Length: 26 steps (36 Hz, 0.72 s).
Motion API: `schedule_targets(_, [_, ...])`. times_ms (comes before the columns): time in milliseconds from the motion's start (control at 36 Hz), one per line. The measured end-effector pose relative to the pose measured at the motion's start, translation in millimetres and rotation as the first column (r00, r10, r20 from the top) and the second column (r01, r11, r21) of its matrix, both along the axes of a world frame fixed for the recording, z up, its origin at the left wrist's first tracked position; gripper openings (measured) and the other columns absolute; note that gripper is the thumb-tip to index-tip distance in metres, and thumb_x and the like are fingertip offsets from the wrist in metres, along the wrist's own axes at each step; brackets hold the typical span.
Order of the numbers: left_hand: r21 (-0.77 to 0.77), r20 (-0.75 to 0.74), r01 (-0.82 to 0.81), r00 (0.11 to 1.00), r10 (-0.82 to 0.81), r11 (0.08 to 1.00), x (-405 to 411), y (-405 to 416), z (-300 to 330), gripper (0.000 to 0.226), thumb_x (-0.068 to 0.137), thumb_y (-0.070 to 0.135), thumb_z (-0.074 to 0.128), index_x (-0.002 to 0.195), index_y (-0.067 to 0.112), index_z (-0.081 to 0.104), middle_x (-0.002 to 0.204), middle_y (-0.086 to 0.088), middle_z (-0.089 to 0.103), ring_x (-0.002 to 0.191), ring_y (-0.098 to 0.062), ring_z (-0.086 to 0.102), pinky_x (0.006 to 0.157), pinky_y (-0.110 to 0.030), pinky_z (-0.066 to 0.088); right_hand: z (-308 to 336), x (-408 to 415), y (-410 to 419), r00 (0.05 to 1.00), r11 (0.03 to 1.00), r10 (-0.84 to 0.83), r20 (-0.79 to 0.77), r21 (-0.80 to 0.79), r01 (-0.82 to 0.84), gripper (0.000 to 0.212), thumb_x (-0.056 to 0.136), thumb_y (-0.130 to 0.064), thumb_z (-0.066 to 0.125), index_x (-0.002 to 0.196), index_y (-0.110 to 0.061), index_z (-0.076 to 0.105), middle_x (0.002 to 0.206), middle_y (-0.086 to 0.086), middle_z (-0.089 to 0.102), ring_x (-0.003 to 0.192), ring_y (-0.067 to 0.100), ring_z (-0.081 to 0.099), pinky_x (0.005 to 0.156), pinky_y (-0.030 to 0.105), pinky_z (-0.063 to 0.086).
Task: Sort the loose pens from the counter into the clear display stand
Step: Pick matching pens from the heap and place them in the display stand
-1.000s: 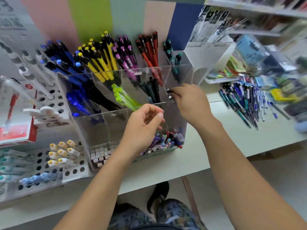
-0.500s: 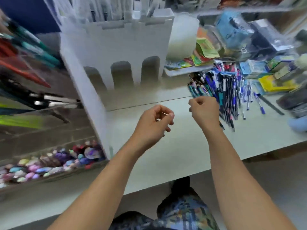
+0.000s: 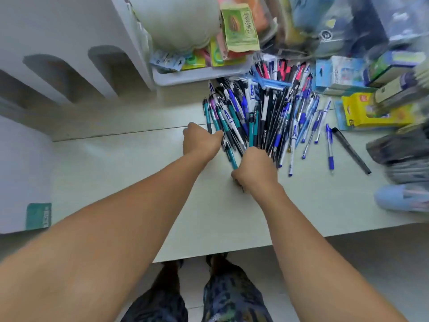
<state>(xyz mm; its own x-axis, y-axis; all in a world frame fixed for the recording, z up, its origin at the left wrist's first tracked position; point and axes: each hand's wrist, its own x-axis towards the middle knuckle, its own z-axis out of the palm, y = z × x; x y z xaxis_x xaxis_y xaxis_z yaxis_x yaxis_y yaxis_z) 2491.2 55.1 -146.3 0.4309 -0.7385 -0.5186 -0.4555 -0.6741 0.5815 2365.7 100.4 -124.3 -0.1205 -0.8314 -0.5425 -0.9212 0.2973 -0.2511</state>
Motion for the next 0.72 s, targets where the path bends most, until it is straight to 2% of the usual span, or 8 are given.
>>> schedule_targets(111, [-0.042, 0.045, -0.040, 0.998, 0.042, 0.998, -7.6, -20.2, -0.2, 0.079, 0.082, 0.061, 0.069, 0.132, 0.004, 0.047, 0.134, -0.012, 0.052, 0.111, -0.032, 0.060, 0.076, -0.036, 0.045, -17.2, -2.9, -12.6, 0.991, 0.983, -0.040, 0.131, -0.173, 0.062, 0.023, 0.083, -0.020, 0.074, 0.071, -0.007, 0.059, 0.067, 0.007, 0.058, 0.066, 0.029, 0.063, 0.056, 0.029, 0.044])
schedule_targets(167, [-0.060, 0.050, -0.057, 0.997, 0.060, 0.997, -9.1, -27.7, -0.8, 0.087, 0.073, 0.069, 0.068, 0.128, 0.004, 0.053, 0.128, -0.013, 0.058, 0.104, -0.032, 0.064, 0.071, -0.035, 0.047, -20.8, -3.3, -21.2, 0.974, 0.960, -0.057, 0.221, -0.254, 0.114, 0.020, 0.087, -0.021, 0.071, 0.076, -0.005, 0.068, 0.068, 0.008, 0.064, 0.063, 0.026, 0.064, 0.057, 0.032, 0.051])
schedule_targets(222, [-0.058, 0.083, -0.040, 0.996, 0.045, 0.998, -9.4, -33.0, -3.9, 0.092, 0.062, 0.073, 0.070, 0.122, 0.004, 0.058, 0.120, -0.012, 0.063, 0.096, -0.031, 0.068, 0.063, -0.034, 0.046, -22.3, -4.0, -30.4, 0.953, 0.946, -0.046, 0.299, -0.295, 0.138, 0.020, 0.091, -0.022, 0.071, 0.082, -0.004, 0.073, 0.072, 0.009, 0.069, 0.067, 0.025, 0.065, 0.067, 0.036, 0.057])
schedule_targets(250, [-0.051, 0.100, -0.025, 0.995, 0.030, 0.998, -10.7, -34.6, -3.7, 0.090, 0.062, 0.071, 0.072, 0.121, 0.005, 0.057, 0.121, -0.011, 0.061, 0.097, -0.030, 0.067, 0.063, -0.034, 0.046, -21.1, -5.5, -34.3, 0.942, 0.938, -0.044, 0.333, -0.310, 0.154, 0.019, 0.092, -0.021, 0.071, 0.085, -0.003, 0.074, 0.073, 0.010, 0.070, 0.068, 0.024, 0.066, 0.070, 0.036, 0.057])
schedule_targets(306, [-0.040, 0.141, 0.011, 0.990, -0.006, 0.999, -14.4, -37.3, -3.8, 0.084, 0.069, 0.063, 0.077, 0.125, 0.006, 0.051, 0.127, -0.011, 0.053, 0.107, -0.030, 0.062, 0.076, -0.038, 0.052, -17.7, -11.0, -40.0, 0.919, 0.911, -0.068, 0.388, -0.353, 0.216, 0.018, 0.092, -0.019, 0.070, 0.084, -0.003, 0.075, 0.071, 0.007, 0.070, 0.066, 0.021, 0.066, 0.070, 0.033, 0.055])
schedule_targets(389, [-0.041, 0.201, 0.049, 0.979, -0.040, 0.998, -22.1, -42.4, -6.6, 0.083, 0.078, 0.058, 0.076, 0.133, 0.004, 0.044, 0.135, -0.013, 0.049, 0.119, -0.032, 0.056, 0.090, -0.038, 0.048, -10.8, -24.0, -39.1, 0.904, 0.868, -0.099, 0.417, -0.407, 0.283, 0.015, 0.091, -0.020, 0.067, 0.086, -0.010, 0.078, 0.065, -0.004, 0.065, 0.062, 0.011, 0.061, 0.065, 0.017, 0.045])
schedule_targets(500, [-0.067, 0.251, 0.073, 0.966, -0.054, 0.995, -34.8, -41.9, -8.3, 0.073, 0.082, 0.049, 0.074, 0.129, 0.003, 0.044, 0.131, -0.014, 0.052, 0.118, -0.033, 0.055, 0.086, -0.036, 0.044, -7.7, -35.1, -27.8, 0.883, 0.868, -0.112, 0.455, -0.388, 0.310, 0.015, 0.089, -0.020, 0.066, 0.079, -0.016, 0.076, 0.058, -0.010, 0.062, 0.056, 0.005, 0.059, 0.059, 0.006, 0.042])
schedule_targets(722, [-0.082, 0.316, 0.120, 0.945, -0.088, 0.989, -44.1, -34.3, -12.0, 0.035, 0.092, 0.024, 0.059, 0.117, 0.003, 0.046, 0.116, -0.014, 0.060, 0.105, -0.033, 0.060, 0.071, -0.036, 0.038, -8.1, -31.5, -22.3, 0.859, 0.891, -0.072, 0.507, -0.355, 0.285, 0.014, 0.091, -0.017, 0.066, 0.080, -0.015, 0.074, 0.057, -0.008, 0.060, 0.053, 0.004, 0.056, 0.055, 0.006, 0.041])
